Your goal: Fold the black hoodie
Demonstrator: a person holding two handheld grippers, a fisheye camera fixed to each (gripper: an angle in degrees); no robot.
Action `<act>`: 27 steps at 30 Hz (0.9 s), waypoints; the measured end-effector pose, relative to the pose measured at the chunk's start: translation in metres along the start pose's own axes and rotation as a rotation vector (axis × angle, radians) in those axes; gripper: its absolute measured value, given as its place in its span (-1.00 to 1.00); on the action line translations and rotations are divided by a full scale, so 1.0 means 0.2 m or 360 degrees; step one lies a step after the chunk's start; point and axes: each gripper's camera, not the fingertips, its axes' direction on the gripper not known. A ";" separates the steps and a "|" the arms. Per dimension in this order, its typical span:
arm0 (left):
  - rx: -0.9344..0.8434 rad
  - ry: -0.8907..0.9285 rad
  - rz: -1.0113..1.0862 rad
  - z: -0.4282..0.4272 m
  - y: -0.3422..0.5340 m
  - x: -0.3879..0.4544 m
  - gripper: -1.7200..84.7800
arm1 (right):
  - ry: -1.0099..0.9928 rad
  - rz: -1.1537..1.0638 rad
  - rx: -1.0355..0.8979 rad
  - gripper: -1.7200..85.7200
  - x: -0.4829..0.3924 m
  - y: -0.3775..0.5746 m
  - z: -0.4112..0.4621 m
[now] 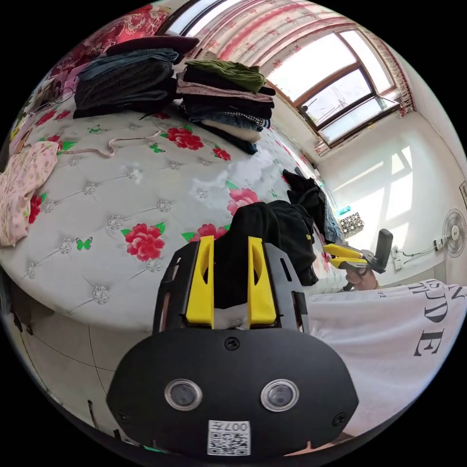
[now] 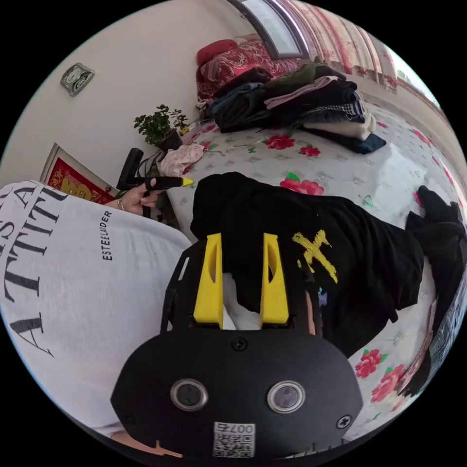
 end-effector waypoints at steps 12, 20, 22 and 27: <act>-0.0546 0.0037 0.0175 0.22 -0.12 0.11 -0.84 | 0.0587 -0.0480 -0.0393 -0.80 -0.47 -0.02 0.98; 0.0082 0.0987 0.0491 -0.86 -0.49 0.35 -0.96 | 0.0224 -0.0091 0.0322 -0.92 -0.39 -0.21 -0.01; 0.0195 0.1161 0.0676 -1.07 -0.55 0.54 -0.97 | 0.0312 -0.0194 0.0664 -0.93 -0.53 -0.22 -0.49; 0.0661 0.1589 0.1372 -1.79 -0.58 1.10 -0.96 | 0.0534 -0.0575 0.1192 -0.93 -0.96 -0.09 -1.23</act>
